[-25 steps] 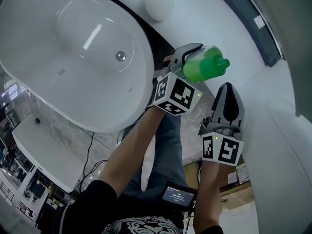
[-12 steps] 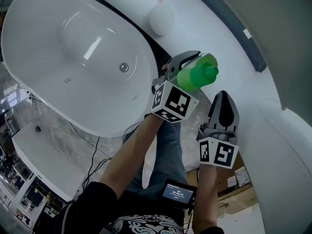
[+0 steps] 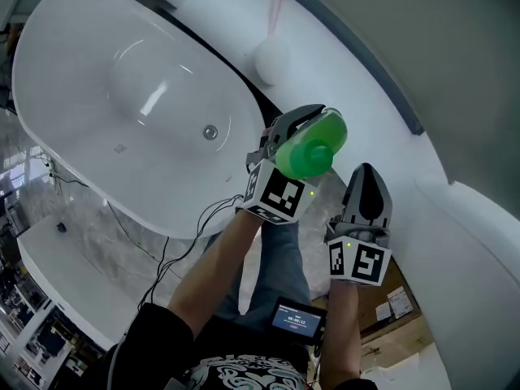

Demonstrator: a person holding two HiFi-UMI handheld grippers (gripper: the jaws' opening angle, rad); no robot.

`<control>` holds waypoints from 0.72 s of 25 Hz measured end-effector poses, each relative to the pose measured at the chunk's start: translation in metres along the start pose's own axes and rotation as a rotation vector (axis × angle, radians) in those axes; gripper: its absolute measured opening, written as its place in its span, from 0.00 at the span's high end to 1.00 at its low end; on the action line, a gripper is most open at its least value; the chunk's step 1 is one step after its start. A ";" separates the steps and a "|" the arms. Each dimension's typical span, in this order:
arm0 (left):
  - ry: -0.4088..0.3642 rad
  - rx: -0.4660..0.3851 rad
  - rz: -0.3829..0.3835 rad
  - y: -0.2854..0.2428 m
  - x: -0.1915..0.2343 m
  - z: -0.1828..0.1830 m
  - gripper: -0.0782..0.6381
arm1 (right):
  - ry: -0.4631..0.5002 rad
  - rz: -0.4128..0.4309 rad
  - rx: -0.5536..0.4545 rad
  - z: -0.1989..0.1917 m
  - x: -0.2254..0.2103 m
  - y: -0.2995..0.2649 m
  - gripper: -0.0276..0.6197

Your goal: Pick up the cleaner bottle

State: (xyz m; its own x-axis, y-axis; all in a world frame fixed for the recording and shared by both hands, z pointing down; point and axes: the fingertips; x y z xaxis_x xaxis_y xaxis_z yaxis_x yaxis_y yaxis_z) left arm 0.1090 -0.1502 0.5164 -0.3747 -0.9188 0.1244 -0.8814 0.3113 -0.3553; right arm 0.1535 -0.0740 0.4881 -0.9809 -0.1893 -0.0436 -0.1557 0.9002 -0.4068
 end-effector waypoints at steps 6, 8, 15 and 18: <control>-0.010 -0.041 0.014 0.021 0.003 0.029 0.60 | 0.002 -0.004 -0.023 0.021 0.004 0.011 0.91; -0.006 -0.058 0.033 0.029 0.006 0.040 0.60 | 0.006 -0.002 -0.031 0.030 0.005 0.016 0.91; -0.035 -0.108 0.059 0.051 0.007 0.090 0.60 | 0.012 -0.011 -0.066 0.068 0.005 0.037 0.91; -0.035 -0.125 0.060 0.063 0.012 0.110 0.60 | 0.011 -0.016 -0.084 0.084 0.011 0.039 0.91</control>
State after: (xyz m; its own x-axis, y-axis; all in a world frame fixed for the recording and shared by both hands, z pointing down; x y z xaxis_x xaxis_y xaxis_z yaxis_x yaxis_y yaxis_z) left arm 0.0808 -0.1681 0.3938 -0.4190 -0.9050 0.0732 -0.8877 0.3914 -0.2425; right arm 0.1460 -0.0744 0.3949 -0.9794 -0.2001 -0.0270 -0.1803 0.9268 -0.3294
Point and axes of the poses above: the fingertips, and each gripper's own axes: y backward along the fingers, x to its left, z out of its top, and after that the axes turned 10 degrees about -z, right-handed
